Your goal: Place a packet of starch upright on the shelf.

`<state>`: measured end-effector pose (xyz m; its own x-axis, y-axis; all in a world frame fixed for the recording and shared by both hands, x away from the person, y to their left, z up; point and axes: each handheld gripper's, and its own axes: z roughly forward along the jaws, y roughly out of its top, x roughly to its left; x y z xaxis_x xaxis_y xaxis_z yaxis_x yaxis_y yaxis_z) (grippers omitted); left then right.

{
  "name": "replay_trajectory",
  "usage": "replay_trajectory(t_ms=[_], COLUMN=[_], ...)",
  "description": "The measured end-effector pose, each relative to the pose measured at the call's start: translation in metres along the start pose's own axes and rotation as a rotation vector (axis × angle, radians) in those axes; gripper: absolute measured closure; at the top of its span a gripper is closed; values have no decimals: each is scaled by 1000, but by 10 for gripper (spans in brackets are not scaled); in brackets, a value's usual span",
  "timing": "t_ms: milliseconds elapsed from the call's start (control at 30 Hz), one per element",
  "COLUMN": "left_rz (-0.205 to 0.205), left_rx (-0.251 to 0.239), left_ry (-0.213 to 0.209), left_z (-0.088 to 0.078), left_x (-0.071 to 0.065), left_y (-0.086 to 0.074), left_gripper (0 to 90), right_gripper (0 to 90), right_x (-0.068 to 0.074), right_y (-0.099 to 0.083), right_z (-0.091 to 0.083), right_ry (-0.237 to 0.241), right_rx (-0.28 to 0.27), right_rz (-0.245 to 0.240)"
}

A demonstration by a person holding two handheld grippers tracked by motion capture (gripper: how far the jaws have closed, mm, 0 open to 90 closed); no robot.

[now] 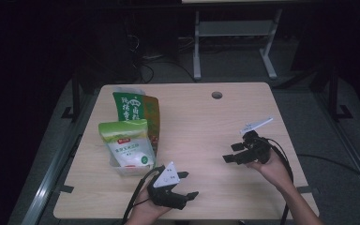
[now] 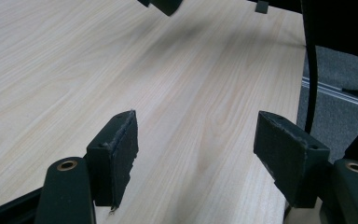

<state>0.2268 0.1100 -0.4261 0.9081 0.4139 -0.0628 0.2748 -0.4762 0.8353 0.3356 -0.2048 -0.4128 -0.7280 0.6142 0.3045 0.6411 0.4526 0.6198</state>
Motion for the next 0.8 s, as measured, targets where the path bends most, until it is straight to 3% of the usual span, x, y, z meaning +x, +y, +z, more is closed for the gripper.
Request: replay_trajectory(t_ms=[333,800], left_rz=[0,-11], left_rx=[-2,10], left_ry=[9,11], left_z=[0,0], left_x=[2,5], left_y=[0,-2], left_gripper=[297,288], right_gripper=[307,299], right_x=[-8,-5], right_y=[-26,-58], right_z=[-3,-9], right_ry=[-5,-10], right_rx=[-9,-29], right_rz=[44,68])
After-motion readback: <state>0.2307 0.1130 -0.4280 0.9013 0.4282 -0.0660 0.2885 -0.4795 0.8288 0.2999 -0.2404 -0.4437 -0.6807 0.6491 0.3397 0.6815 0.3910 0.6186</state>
